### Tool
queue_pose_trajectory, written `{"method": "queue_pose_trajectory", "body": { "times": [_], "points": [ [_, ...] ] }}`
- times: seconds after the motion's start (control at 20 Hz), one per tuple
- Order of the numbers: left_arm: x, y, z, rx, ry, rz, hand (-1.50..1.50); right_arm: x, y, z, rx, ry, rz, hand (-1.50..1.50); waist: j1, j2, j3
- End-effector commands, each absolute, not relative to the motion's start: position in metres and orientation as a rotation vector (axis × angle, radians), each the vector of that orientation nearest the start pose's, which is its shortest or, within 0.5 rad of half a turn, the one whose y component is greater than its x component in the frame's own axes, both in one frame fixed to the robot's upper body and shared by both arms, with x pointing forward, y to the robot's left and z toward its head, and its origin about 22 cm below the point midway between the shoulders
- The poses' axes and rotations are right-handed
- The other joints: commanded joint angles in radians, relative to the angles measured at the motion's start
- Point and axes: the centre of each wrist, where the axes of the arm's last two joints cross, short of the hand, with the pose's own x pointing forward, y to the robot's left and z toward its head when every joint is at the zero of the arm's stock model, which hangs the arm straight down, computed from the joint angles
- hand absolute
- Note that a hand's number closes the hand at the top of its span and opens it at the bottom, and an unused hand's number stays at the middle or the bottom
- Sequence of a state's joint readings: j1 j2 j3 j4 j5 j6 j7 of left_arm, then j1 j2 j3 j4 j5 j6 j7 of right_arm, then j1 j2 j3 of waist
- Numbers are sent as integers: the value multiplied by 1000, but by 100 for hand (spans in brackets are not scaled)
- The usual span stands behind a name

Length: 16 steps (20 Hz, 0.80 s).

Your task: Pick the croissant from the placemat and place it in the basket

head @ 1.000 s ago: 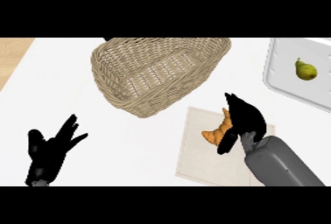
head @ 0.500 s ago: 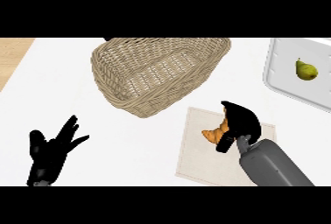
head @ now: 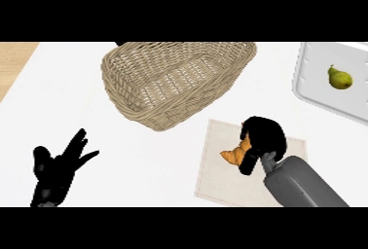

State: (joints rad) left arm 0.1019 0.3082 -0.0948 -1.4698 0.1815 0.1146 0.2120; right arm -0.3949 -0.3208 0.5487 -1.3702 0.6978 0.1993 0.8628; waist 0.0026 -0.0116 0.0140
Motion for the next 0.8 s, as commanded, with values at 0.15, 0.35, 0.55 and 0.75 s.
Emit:
{"method": "queue_pose_trajectory", "body": {
  "times": [0.15, 0.35, 0.55, 0.75],
  "points": [
    [206, 288, -40, 117, -1038, -82, 0, 216, -15, 45, -655, -1154, 1668, 150, 69, 14, -17],
    [200, 286, -50, 108, -1007, -71, 0, 158, 21, 42, -579, -1258, 1858, 150, 64, 12, -16],
    [210, 289, -45, 136, -1025, -63, 0, 134, 28, 47, -609, -1403, 1784, 150, 40, 12, -15],
    [203, 285, -43, 115, -1019, -57, 0, 134, 20, 91, -412, -1561, 1441, 150, 29, 10, -13]
  ]
}}
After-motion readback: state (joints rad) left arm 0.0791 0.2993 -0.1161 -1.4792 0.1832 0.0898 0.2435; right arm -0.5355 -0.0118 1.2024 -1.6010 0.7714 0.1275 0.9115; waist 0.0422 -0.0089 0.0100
